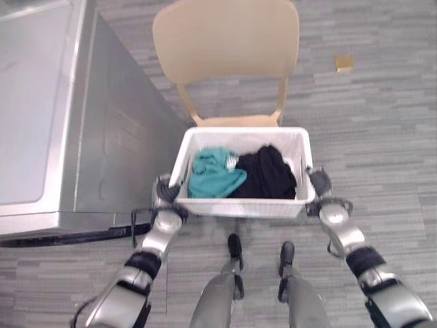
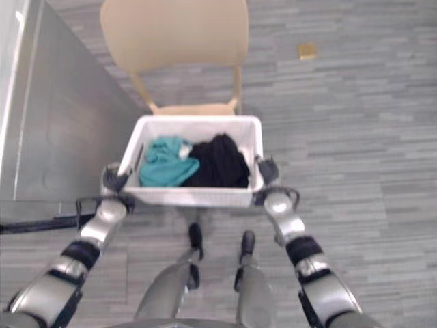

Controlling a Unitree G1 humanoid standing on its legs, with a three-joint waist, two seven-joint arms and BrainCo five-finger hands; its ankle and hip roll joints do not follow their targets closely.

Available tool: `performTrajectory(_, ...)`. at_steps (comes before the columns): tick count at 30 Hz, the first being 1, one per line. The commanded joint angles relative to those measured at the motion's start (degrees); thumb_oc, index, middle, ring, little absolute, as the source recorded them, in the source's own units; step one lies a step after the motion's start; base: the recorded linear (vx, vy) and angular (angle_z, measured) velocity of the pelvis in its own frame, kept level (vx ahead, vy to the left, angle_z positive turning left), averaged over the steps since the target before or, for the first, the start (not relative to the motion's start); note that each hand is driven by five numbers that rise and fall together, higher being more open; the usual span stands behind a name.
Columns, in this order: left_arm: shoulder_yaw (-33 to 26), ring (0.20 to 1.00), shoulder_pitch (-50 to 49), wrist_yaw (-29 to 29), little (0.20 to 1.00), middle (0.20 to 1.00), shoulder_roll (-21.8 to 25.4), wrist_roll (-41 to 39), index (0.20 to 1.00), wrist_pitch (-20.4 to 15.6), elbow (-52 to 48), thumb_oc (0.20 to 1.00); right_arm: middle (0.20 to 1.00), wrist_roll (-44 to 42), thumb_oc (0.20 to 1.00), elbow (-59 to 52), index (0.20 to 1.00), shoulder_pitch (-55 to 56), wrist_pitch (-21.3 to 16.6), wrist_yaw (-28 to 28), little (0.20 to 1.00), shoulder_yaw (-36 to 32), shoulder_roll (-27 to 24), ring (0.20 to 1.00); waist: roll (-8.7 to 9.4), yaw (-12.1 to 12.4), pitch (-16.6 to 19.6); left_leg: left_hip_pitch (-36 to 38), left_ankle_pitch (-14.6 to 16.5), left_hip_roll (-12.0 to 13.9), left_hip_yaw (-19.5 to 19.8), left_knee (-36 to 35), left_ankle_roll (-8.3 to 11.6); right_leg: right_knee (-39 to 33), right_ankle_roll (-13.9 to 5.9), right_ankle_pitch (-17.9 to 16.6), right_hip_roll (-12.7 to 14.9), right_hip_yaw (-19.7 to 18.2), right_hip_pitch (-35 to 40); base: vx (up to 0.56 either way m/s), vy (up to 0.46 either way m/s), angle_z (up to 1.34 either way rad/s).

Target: Grab the laundry basket,head to the washer,open it,put in the laundry and shut it.

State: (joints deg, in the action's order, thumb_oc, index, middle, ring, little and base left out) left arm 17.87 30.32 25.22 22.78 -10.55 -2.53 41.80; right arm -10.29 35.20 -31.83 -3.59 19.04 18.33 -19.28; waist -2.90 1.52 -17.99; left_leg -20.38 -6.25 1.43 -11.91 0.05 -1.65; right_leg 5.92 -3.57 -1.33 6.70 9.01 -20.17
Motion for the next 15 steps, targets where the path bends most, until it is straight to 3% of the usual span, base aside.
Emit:
performTrajectory(1, 6.5, 1.000, 10.2, 0.2, 1.000, 1.000, -4.6, -2.7, 1.000, -5.6, 3.3, 1.000, 1.000, -2.9, 1.000, 3.9, 1.000, -7.7, -1.9, -1.0, 1.000, 8.5, 6.9, 1.000, 3.46, 0.8, -0.4, -1.3, 4.8, 1.8, 3.2, 5.0, 4.99, -2.6, -4.67, -2.2, 5.9, -2.5, 0.3, -0.05, -0.034, 0.01)
performTrajectory(8, 4.7, 1.000, 4.5, 0.0, 1.000, 1.000, -5.0, -3.3, 1.000, -5.9, -0.7, 1.000, 1.000, -3.9, 1.000, 5.8, 1.000, -6.8, -0.9, -2.2, 1.000, 8.5, 5.2, 1.000, 4.57, 1.7, -1.4, 0.2, 4.7, 2.5, 3.5, 4.4, 5.38, -3.1, -4.44, -2.1, 5.6, -1.8, 1.7, 0.00, -0.033, 0.01)
performTrajectory(9, 3.3, 1.000, 0.3, 0.1, 1.000, 1.000, -5.8, -4.3, 1.000, -6.3, -3.6, 1.000, 1.000, -3.9, 1.000, 4.4, 1.000, -4.5, -1.0, -2.1, 1.000, 7.4, 5.0, 1.000, 4.96, 1.9, -1.6, 0.4, 3.7, 2.6, 3.1, 4.4, 4.91, -3.2, -4.00, -3.0, 5.7, -1.6, 1.8, -0.05, -0.010, 0.05)
performTrajectory(15, -1.1, 1.000, -14.5, -3.6, 1.000, 1.000, -6.2, -4.1, 1.000, -5.7, -13.7, 1.000, 1.000, -2.7, 1.000, -2.4, 1.000, 10.0, -0.3, -4.6, 1.000, 2.7, 3.8, 1.000, 5.41, 2.6, -0.1, 6.2, 4.5, 2.2, 3.3, 2.3, 4.68, -4.2, -4.16, -2.3, 5.7, -0.1, 7.5, 0.05, 0.001, 0.08)
